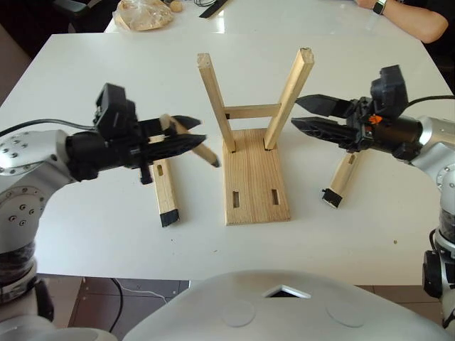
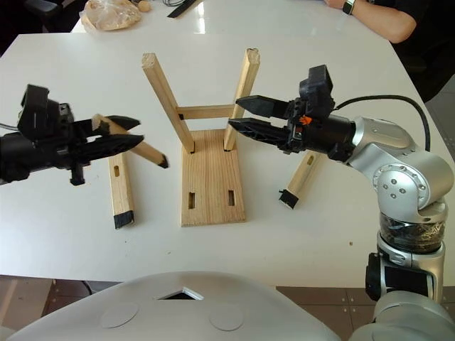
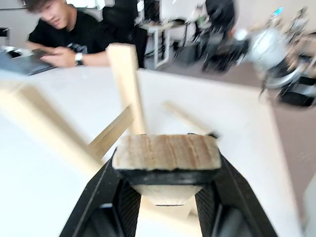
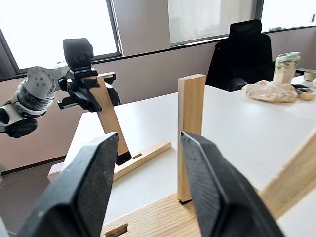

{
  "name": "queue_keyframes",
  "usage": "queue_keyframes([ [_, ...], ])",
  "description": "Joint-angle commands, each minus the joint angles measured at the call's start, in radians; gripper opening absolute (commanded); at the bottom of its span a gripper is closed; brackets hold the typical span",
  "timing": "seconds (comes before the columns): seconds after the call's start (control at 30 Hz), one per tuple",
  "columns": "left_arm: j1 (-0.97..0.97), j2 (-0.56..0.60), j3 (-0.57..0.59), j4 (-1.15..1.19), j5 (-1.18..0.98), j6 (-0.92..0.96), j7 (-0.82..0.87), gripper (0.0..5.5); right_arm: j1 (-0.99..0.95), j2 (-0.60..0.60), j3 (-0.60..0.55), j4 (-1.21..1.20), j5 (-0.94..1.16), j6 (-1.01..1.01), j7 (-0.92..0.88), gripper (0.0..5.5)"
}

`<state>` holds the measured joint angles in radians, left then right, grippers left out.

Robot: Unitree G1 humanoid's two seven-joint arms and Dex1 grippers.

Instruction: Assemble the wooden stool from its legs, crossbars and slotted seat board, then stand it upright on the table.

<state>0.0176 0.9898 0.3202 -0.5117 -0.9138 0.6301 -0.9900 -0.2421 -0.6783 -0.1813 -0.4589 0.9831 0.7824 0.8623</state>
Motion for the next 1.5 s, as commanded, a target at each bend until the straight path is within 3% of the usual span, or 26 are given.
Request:
queue_keyframes([
  [0.03, 0.07, 0.066, -0.088, 0.221, 0.296, -0.231, -0.134, 1.31, 0.045, 0.01, -0.039, -0.015, -0.01, -0.031, -0.03, 2.29],
  [0.2, 0.042, 0.032, -0.15, 0.417, 0.45, -0.391, -0.18, 1.31, 0.051, 0.005, 0.034, -0.002, -0.115, -0.082, -0.022, 2.29],
  [0.47, 0.01, -0.006, -0.159, 0.488, 0.487, -0.481, -0.199, 1.31, 0.08, 0.004, 0.075, 0.008, -0.188, -0.135, 0.005, 2.29],
  [0.97, 0.161, 0.013, -0.166, 0.409, 0.462, -0.451, -0.296, 1.31, 0.097, -0.008, 0.093, 0.021, -0.239, -0.164, 0.027, 2.29],
  [1.17, 0.174, -0.05, -0.219, 0.434, 0.483, -0.438, -0.242, 1.31, 0.089, -0.004, 0.114, 0.04, -0.276, -0.18, 0.034, 2.29],
  [1.5, 0.345, -0.153, -0.19, 0.436, 0.399, -0.412, -0.16, 1.31, 0.104, -0.035, 0.136, 0.052, -0.319, -0.2, 0.085, 2.29],
])
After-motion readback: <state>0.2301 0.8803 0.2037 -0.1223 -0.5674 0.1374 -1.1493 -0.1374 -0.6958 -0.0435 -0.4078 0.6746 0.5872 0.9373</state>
